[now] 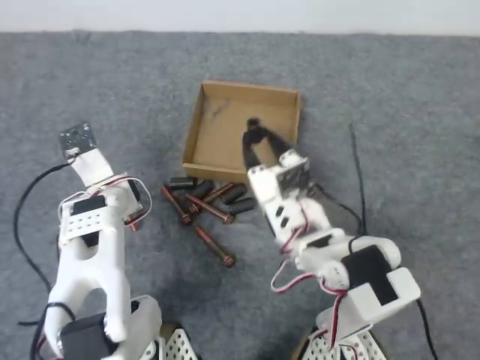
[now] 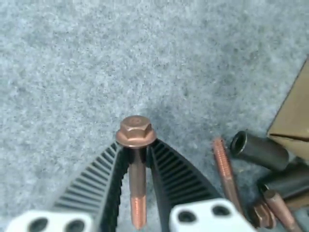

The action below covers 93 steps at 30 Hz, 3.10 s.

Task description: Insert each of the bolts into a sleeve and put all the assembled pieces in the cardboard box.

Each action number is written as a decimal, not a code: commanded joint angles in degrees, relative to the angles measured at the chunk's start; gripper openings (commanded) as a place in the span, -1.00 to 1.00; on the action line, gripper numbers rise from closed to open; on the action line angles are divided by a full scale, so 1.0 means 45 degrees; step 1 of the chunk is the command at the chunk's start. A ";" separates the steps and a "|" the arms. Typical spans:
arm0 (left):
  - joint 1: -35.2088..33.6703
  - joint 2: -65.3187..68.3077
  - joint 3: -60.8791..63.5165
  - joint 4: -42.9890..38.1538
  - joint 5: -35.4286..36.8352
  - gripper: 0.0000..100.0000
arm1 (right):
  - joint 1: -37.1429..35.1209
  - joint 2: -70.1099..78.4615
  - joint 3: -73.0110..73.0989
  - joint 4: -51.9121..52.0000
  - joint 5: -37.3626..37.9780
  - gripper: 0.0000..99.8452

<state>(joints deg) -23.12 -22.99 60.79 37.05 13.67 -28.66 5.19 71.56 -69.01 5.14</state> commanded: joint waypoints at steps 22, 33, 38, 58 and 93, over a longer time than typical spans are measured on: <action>0.0000 -0.0703 -0.0127 -0.0430 0.0078 -0.98 | -0.1201 -0.0303 0.5451 -0.6398 0.0137 -0.99; 0.0000 -0.0801 -0.0264 -0.0430 0.0156 -0.98 | -0.1299 -0.0283 0.5451 -0.6222 0.0137 -0.99; 0.0000 -0.0801 -0.1006 -0.0391 0.0176 -0.98 | -0.1280 -0.0205 0.5431 -0.6222 0.0137 -0.99; 0.1993 -0.5763 -0.4484 -0.0625 0.0078 -0.98 | -0.1319 -0.0186 0.5411 -0.5519 0.0137 -0.99; 0.9983 -0.8811 -0.0576 -0.5275 0.0176 -0.98 | -0.1280 -0.0186 0.5411 -0.5460 0.0137 -0.99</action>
<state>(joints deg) 21.27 -60.26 58.77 15.69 13.67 -34.81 5.01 94.68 -94.07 5.14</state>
